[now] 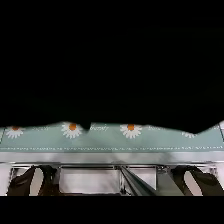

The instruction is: Fold the shirts.

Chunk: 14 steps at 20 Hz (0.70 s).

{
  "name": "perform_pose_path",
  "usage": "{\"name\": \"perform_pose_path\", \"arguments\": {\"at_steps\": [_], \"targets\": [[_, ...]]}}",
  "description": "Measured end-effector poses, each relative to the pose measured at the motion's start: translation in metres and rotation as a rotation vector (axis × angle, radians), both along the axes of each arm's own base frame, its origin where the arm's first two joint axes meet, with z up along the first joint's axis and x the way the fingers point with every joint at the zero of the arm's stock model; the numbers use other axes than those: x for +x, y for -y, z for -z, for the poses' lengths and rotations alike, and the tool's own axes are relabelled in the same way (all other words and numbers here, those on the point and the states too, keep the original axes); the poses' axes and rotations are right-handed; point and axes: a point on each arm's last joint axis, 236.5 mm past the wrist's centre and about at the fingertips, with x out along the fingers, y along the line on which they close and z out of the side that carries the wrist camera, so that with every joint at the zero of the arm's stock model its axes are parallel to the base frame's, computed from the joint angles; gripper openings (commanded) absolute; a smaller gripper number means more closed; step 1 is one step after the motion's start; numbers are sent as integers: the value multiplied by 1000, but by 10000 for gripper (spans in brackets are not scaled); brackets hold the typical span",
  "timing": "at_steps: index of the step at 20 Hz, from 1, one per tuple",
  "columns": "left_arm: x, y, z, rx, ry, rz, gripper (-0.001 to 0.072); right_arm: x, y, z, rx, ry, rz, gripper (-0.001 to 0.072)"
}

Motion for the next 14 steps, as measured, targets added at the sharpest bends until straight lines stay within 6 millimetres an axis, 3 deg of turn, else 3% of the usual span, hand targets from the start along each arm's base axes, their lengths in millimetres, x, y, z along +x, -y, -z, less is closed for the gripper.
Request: {"name": "perform_pose_path", "arguments": {"at_steps": [3,6,8,10,14], "targets": [[-23,-8,8,12,-16,-20,19,-10,8,21,-2,-80,46,25],[-16,-27,28,-11,-87,-57,18,-4,12,48,20,-184,57,25],[5,-38,51,-37,-170,-76,18,13,13,76,44,-283,44,25],[39,-45,87,-70,-289,-71,19,39,13,113,77,-399,22,25],[130,-53,188,-157,-564,-39,19,118,18,198,172,-584,-21,25]]}}
